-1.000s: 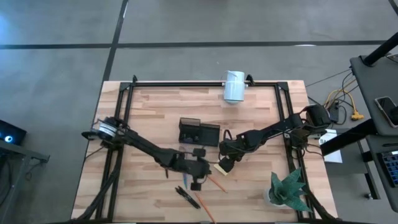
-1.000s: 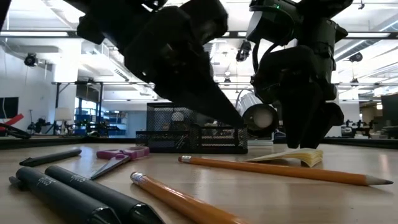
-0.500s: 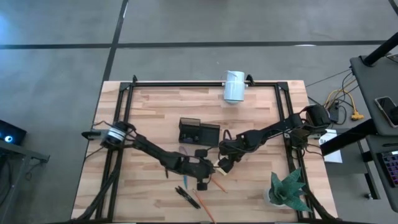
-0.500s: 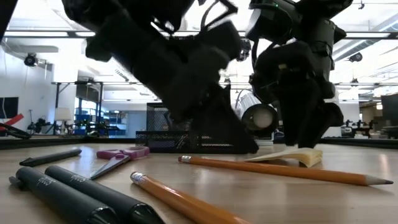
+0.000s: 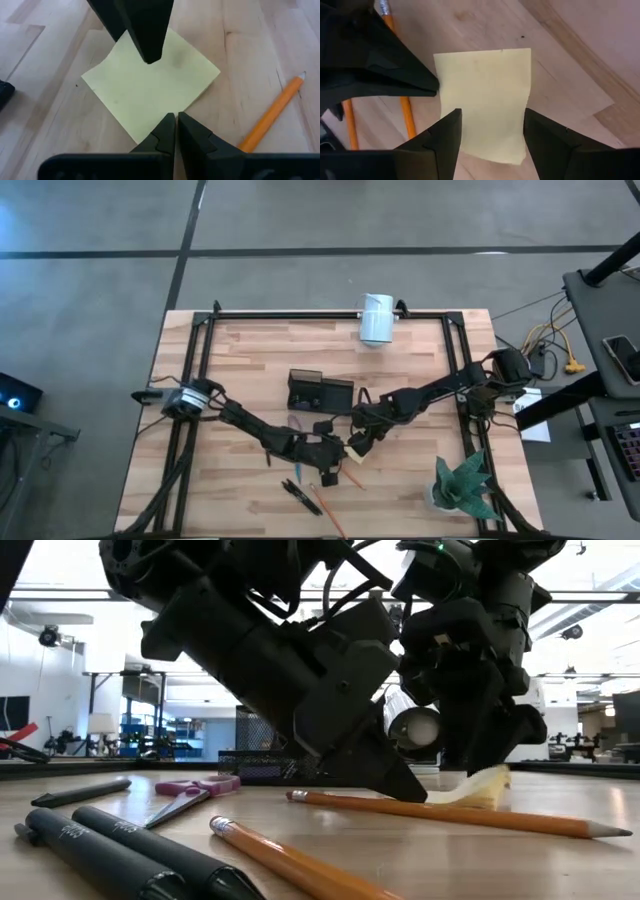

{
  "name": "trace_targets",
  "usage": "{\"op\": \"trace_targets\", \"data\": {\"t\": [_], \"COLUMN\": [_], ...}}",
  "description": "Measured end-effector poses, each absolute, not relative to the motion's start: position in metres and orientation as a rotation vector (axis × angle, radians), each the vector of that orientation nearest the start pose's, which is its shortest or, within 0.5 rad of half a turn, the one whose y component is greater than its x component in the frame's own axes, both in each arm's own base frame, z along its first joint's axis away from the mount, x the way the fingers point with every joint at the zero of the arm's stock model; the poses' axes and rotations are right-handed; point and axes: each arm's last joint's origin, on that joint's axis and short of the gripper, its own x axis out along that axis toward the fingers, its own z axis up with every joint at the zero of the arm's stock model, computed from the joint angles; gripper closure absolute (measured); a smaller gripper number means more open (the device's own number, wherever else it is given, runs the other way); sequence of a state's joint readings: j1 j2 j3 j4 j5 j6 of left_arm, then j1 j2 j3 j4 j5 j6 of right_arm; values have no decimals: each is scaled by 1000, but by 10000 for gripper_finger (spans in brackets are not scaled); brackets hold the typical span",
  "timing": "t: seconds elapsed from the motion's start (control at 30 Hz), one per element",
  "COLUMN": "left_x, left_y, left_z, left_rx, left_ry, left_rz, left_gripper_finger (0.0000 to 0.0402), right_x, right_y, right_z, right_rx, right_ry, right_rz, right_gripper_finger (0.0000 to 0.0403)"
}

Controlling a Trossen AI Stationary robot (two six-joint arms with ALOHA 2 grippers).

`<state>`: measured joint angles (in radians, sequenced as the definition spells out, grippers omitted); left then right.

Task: Pick and place office supplies into organizer
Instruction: Put the yellow sticky notes into the black desk organizer

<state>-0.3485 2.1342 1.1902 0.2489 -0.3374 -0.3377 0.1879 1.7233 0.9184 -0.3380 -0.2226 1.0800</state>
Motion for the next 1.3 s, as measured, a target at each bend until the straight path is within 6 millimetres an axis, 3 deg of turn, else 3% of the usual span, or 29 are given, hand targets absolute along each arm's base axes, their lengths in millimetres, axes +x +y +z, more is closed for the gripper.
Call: {"op": "trace_targets", "data": {"t": [0.27, 0.7, 0.8, 0.9, 1.07, 1.17, 1.3], "left_x": [405, 406, 406, 404, 393, 382, 364], "left_y": [-135, -131, -130, -129, -123, -118, -112], "left_z": [103, 102, 103, 108, 124, 136, 143], "left_rx": [-91, -90, -90, -87, -17, 31, 43], "left_ry": [634, 636, 636, 635, 690, 753, 814], "left_rz": [111, 124, 124, 124, 164, 224, 304], "left_gripper_finger": [395, 395, 395, 395, 395, 395, 395], "right_x": [311, 310, 310, 309, 308, 305, 302], "right_y": [69, 72, 72, 72, 70, 65, 55], "right_z": [146, 145, 144, 144, 144, 155, 192], "right_rx": [986, 930, 914, 903, 886, 848, 811], "right_ry": [1203, 1167, 1174, 1183, 1189, 1140, 973], "right_rz": [-195, -255, -241, -242, -254, -286, -374], "right_gripper_finger": [224, 278, 309, 372, 394, 395, 395]}}
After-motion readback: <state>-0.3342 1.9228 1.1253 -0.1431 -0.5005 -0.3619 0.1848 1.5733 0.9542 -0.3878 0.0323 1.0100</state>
